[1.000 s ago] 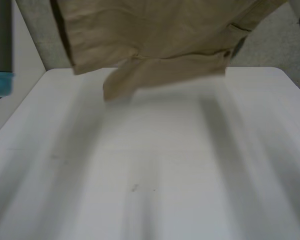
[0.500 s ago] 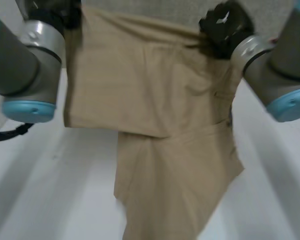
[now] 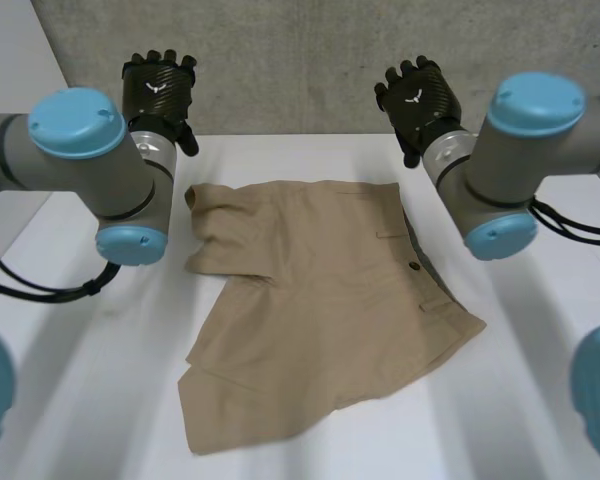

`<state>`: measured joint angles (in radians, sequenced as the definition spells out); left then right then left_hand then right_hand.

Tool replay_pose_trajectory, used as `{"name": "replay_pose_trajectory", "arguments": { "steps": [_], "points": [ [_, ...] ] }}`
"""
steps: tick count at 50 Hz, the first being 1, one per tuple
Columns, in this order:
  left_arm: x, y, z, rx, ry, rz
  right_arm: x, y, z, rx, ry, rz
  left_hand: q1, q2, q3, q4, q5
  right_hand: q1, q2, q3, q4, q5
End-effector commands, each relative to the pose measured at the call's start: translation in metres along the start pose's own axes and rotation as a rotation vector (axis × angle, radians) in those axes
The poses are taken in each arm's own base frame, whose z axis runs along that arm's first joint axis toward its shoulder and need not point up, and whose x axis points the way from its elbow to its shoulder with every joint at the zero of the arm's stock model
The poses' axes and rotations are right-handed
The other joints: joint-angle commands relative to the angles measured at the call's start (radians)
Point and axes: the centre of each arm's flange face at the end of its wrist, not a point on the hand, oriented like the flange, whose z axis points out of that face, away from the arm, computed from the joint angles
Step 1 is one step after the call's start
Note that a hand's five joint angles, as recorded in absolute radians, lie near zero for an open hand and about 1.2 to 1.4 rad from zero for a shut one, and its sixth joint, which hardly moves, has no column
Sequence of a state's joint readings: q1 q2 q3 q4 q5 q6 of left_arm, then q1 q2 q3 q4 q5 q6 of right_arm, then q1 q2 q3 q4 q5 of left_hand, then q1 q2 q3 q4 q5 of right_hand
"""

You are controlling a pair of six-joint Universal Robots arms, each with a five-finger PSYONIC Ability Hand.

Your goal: Fold the shorts.

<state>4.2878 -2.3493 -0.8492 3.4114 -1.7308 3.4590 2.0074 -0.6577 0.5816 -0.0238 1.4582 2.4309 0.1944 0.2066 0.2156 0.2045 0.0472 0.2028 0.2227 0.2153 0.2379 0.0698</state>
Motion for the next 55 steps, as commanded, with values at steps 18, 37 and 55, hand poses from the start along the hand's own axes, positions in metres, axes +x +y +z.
{"name": "replay_pose_trajectory", "arguments": {
  "steps": [18,37,55],
  "points": [
    [0.043,-0.013,-0.258,-0.608,0.486,0.061,0.01,0.056,-0.142,-0.41,-0.499,0.144,0.298,0.286,0.277,0.288,0.271,0.234,0.214,0.222,0.199,0.193],
    [0.039,0.023,-0.294,-0.675,0.452,0.033,-0.019,0.095,-0.17,-0.39,-0.565,0.104,0.38,0.368,0.359,0.37,0.353,0.481,0.461,0.468,0.445,0.439],
    [0.042,0.033,-0.288,-0.645,0.4,0.039,-0.024,0.106,-0.17,-0.389,-0.546,0.103,0.433,0.421,0.412,0.423,0.406,1.193,1.174,1.181,1.158,1.152]
  ]
}}
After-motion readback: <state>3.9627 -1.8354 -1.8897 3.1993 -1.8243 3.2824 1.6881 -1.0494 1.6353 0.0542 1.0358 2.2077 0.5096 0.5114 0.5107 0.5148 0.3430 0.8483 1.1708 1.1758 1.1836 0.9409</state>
